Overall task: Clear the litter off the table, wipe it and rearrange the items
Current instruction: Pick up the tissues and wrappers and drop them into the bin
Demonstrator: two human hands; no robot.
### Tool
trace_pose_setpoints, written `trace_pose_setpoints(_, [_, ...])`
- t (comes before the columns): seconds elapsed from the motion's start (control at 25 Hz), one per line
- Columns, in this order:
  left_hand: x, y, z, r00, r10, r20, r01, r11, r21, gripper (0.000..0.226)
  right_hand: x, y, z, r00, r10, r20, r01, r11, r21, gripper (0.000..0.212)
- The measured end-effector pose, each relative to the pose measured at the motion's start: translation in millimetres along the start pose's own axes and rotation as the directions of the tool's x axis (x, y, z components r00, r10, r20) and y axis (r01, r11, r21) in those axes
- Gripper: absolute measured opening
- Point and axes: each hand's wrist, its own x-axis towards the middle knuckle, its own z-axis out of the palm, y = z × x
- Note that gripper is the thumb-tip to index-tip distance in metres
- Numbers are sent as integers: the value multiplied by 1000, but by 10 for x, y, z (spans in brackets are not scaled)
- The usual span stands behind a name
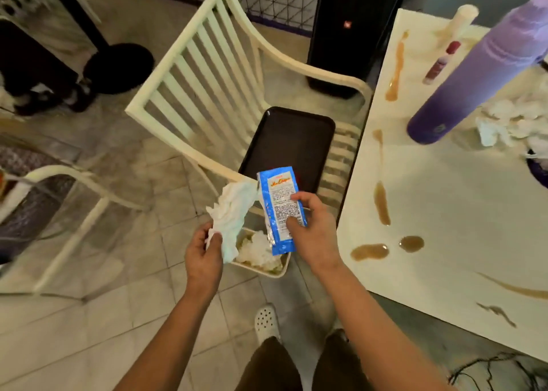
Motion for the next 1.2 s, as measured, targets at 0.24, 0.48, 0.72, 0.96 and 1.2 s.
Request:
trace_pose_setpoints(0.24, [185,-764,-237,970,-232,-69,238,967,91,28,-137,922,679,906,414,91,-413,910,-22,36])
trace_pose_setpoints(0.48, [612,-1723,30,897,-420,-138,441,877,194,32,156,2096,928,799,601,16,-596,795,-116,36])
trace_pose_setpoints(0.72, [1022,-2658,319,833,-512,-210,552,796,248,35,432,3126,1192,702,710,-53,-710,694,-114,39])
trace_pose_setpoints(0.96, [1423,-3181,522,880,-408,-241,473,783,403,33,699,3752,1545,646,763,-27,-763,645,-33,41])
trace_pose_setpoints(1.2, [1797,-3659,832,815,-579,-3,517,726,453,46,1038,4194,1853,648,758,77,-761,648,32,52])
